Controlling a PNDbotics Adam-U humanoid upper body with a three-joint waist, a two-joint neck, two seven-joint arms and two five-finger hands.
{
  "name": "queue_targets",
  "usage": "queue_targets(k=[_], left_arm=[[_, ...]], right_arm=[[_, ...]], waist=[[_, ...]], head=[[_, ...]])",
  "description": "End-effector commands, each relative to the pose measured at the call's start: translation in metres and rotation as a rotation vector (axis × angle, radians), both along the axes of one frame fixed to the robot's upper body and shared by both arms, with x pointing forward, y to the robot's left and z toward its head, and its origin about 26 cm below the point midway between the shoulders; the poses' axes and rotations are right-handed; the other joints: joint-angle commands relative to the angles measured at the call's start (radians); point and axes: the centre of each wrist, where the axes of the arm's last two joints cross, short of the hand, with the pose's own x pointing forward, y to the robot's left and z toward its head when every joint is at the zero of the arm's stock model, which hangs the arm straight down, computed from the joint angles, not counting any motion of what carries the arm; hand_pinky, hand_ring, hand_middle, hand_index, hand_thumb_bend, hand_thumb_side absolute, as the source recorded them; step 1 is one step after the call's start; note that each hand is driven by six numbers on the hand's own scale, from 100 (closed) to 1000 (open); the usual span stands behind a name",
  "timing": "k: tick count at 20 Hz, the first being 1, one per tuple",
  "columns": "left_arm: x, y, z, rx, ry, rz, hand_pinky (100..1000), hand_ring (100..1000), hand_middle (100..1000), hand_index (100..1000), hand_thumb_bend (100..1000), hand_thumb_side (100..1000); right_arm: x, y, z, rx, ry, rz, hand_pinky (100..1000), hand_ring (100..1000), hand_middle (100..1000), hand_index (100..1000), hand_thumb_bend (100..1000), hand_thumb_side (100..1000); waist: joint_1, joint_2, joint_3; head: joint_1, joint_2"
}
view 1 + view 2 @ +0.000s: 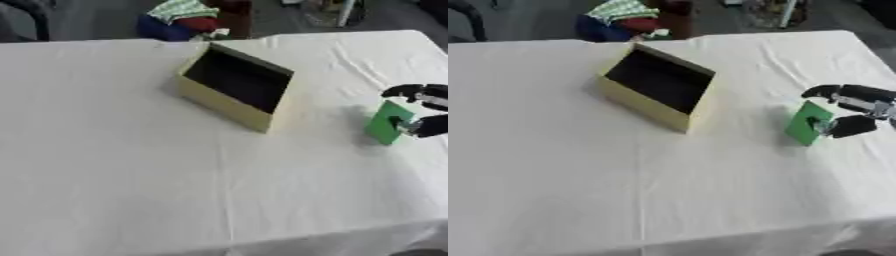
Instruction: Pick up objects on the table and place them in the box.
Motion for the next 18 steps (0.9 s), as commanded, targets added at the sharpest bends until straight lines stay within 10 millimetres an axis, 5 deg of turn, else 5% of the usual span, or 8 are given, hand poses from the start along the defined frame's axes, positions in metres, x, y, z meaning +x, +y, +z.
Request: queue_targets(k=[1,18], left_arm=[[-0.0006,0.0042,0.0066,0.018,-0.019,0.004,626,465,455,615,100,697],[-0.0007,0.0039,0.0066,0.018,-0.021,-0.001,627,465,455,616,100,697]], right_arm=[[0.0010,-0.0060,0.0147,-0.027,-0.017,-0.007,871,985,972,1000,100,630],[0.0030,-0.0021,0.0109,-0.047,0.013,0.007,866,979,963,1000,100,656]], waist=[[0.001,-0.011,0.001],[0.001,-0.010,0.003]], head=[[0.002,0.005],[0.003,0.005]])
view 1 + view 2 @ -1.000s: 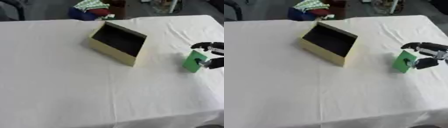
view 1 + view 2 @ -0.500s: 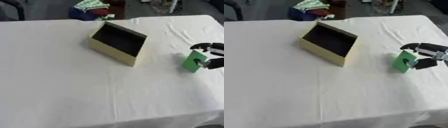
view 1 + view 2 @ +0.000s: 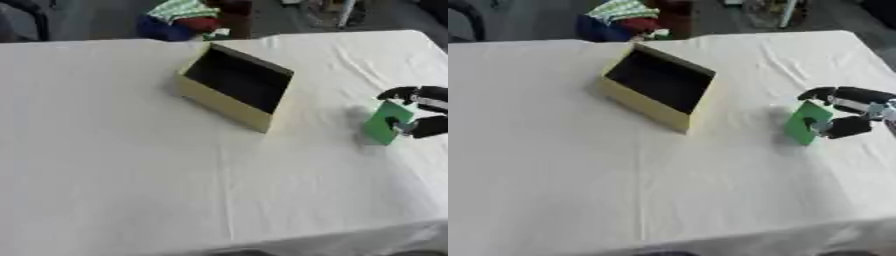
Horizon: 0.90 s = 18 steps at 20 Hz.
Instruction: Pick up objects on the table and place them in the box.
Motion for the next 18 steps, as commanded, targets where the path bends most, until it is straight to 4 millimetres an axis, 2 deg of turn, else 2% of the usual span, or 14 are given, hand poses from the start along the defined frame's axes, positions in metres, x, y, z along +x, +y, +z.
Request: queue_targets(k=[1,12,16,18], left_arm=[[-0.0005,0.0038,0.0070,0.017,-0.022,0.004,627,465,455,616,100,697],[-0.0005,0.0039,0.0071,0.017,-0.022,0.003,628,466,456,616,100,697],[-0.0005,0.0040,0.0072,0.018,-0.023,0.003,627,466,456,617,100,697],[-0.0005,0.0041,0.0071,0.018,-0.023,0.003,627,466,456,617,100,697]], right_arm=[[0.0006,-0.0053,0.0123,-0.037,-0.008,-0.006,866,978,963,1000,100,657],[0.0005,-0.0039,0.0099,-0.066,0.007,0.000,859,969,939,1000,100,648],[-0.0010,-0.0042,0.0114,-0.077,0.002,-0.001,844,942,882,1000,100,594],[-0.0010,-0.0037,0.0136,-0.083,-0.010,-0.001,832,921,819,1000,100,526]], waist=[[0.001,-0.010,0.002],[0.001,-0.009,0.003],[0.000,-0.009,0.004],[0.000,-0.010,0.004]], head=[[0.002,0.005],[0.002,0.005],[0.002,0.005],[0.002,0.005]])
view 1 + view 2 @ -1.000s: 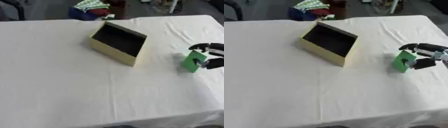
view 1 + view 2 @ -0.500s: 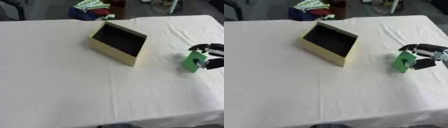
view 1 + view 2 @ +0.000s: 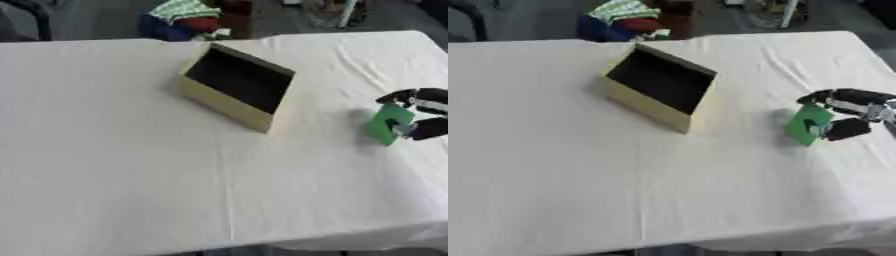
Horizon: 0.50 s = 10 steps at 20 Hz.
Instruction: Pick up objects on the table and place them in the box.
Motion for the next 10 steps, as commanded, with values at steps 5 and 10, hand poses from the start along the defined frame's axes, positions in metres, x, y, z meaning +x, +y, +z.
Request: queue_targets(k=[5,10], left_arm=[[0.000,0.004,0.007,0.016,-0.023,0.004,627,466,456,617,100,697],[0.000,0.004,0.007,0.016,-0.023,0.003,628,466,455,617,100,697]], right_arm=[[-0.001,-0.004,0.018,-0.056,-0.065,-0.001,797,852,663,904,100,344],[0.001,-0.002,0.025,-0.058,-0.135,0.003,766,775,545,813,100,152]], waist=[[0.001,-0.010,-0.001],[0.000,-0.010,-0.001]], head=[[0.003,0.005],[0.004,0.005]])
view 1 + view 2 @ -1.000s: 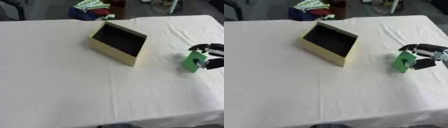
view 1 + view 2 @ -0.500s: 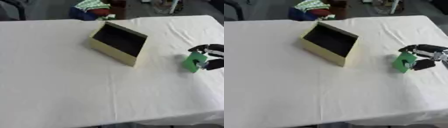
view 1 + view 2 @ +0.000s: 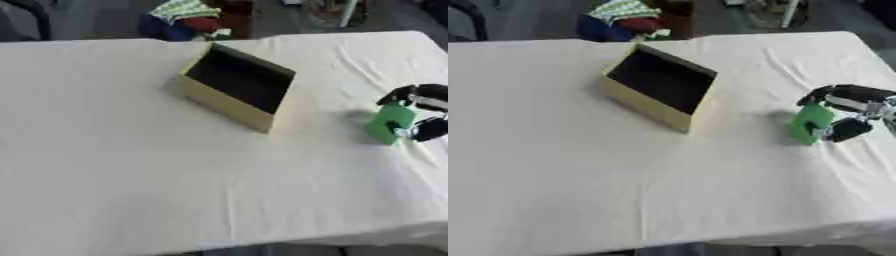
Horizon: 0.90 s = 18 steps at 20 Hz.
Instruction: Pick up objects on the table and place them in the box.
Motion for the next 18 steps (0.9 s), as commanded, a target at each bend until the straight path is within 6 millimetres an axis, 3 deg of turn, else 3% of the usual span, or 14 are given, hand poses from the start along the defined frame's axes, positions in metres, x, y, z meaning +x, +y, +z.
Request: queue_targets(k=[1,12,18], left_arm=[[0.000,0.004,0.007,0.015,-0.023,0.005,628,466,455,617,100,697],[0.000,0.004,0.008,0.014,-0.023,0.003,628,467,456,617,100,698],[0.000,0.004,0.007,0.014,-0.023,0.003,628,467,456,618,100,698]], right_arm=[[0.000,-0.006,0.019,-0.039,-0.070,-0.010,758,757,518,779,100,103],[0.004,-0.001,0.029,-0.042,-0.178,0.006,708,664,417,600,100,100],[0.008,0.005,0.045,-0.020,-0.259,0.030,700,641,394,579,100,100]], waist=[[0.001,-0.010,-0.001],[-0.002,-0.012,-0.001],[-0.003,-0.014,-0.001]], head=[[0.002,0.005],[0.003,0.005],[0.005,0.005]])
